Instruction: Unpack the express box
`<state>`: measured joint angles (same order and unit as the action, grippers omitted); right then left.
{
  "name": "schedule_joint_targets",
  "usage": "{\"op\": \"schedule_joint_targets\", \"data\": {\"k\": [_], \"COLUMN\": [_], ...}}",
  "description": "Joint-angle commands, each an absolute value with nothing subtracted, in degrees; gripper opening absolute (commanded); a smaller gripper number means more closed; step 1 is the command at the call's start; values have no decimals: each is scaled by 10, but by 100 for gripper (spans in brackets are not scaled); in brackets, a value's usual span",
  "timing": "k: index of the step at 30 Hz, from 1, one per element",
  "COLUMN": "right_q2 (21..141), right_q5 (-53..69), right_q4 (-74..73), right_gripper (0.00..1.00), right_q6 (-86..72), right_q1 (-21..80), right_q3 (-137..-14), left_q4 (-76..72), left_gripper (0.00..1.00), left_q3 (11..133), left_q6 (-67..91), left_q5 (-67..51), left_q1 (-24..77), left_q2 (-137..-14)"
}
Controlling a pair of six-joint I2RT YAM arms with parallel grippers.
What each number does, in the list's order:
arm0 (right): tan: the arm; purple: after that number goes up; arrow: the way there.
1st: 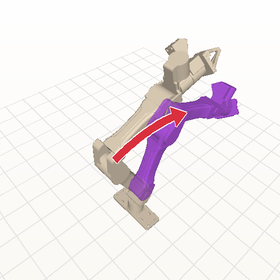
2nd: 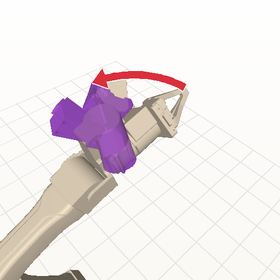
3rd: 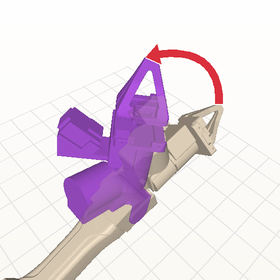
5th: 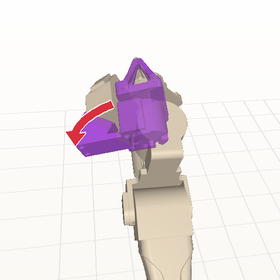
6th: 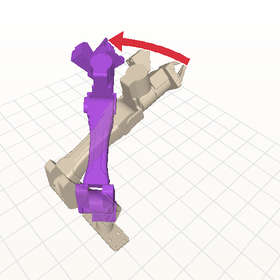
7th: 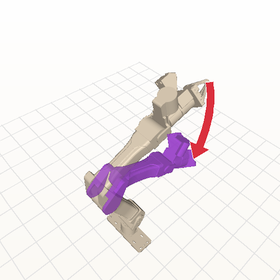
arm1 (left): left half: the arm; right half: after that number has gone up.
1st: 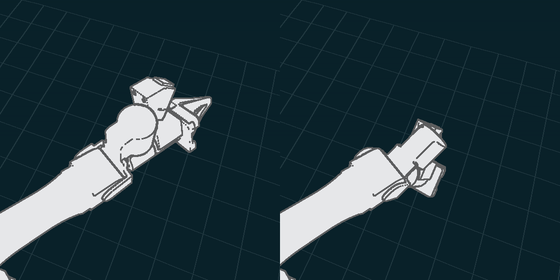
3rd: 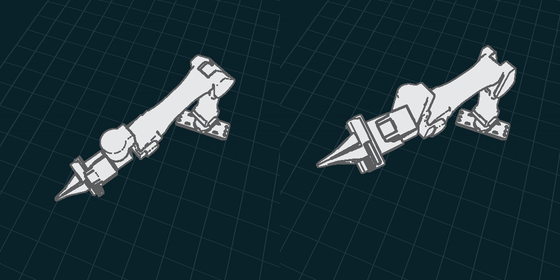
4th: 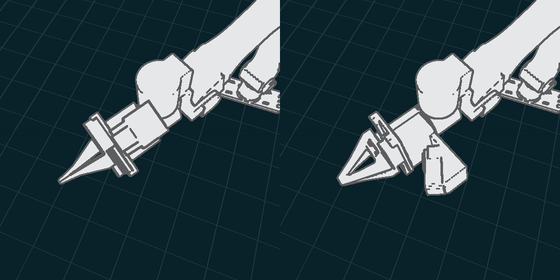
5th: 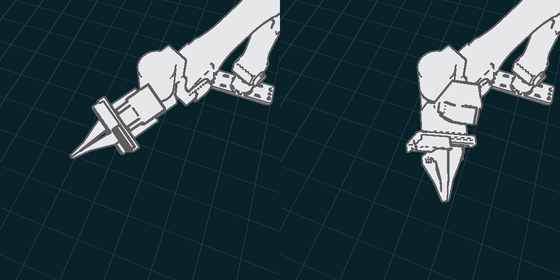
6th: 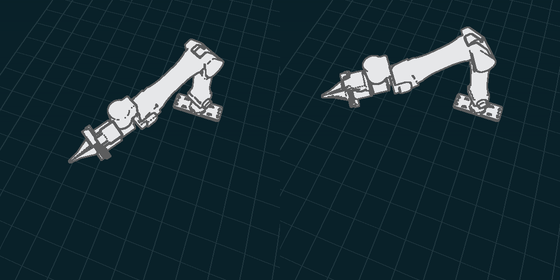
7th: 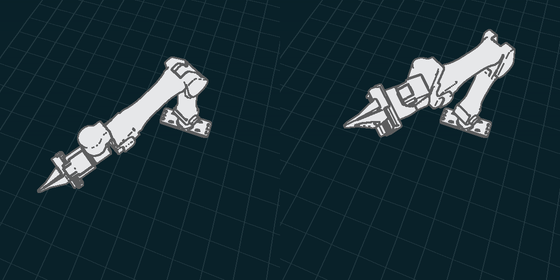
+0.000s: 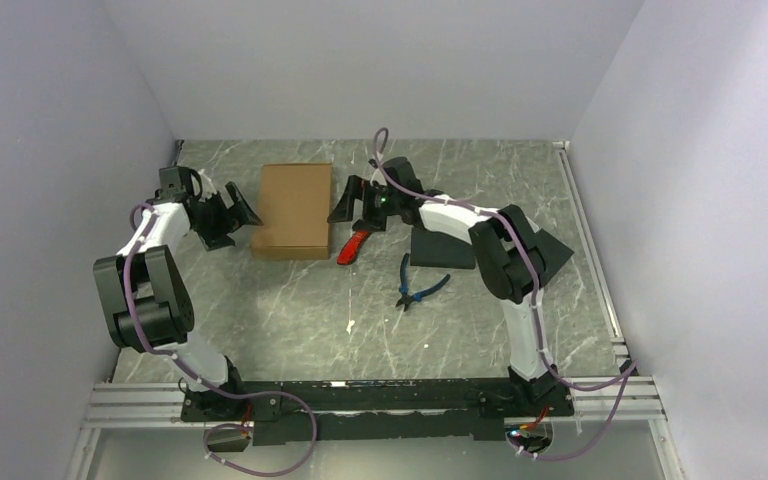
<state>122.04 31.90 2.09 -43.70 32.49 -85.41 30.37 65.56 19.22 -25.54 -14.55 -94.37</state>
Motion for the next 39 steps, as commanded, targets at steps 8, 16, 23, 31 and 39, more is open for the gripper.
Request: {"op": "schedule_joint_targets", "data": {"k": [8, 16, 23, 31, 39], "right_q2": [1241, 1269, 1236, 1168, 1139], "right_q5": [309, 304, 301, 328, 276], "right_q4": [41, 21, 8, 25, -95], "right_gripper": [100, 82, 75, 75, 85], "right_q6": [-440, -441, -417, -401, -273], "right_q1": [363, 366, 383, 395, 389], "right_q3": [-896, -949, -922, -820, -839], "left_q4": [242, 180, 108, 195, 245], "left_gripper": [94, 82, 83, 91, 99], "left_q3": [629, 608, 514, 452, 425], "left_q6": [225, 274, 341, 365, 393], "left_q5": [-372, -475, -494, -431, -350], "left_q1": [-146, -110, -93, -94, -117], "left_q2": [-959, -981, -908, -802, -726]}}
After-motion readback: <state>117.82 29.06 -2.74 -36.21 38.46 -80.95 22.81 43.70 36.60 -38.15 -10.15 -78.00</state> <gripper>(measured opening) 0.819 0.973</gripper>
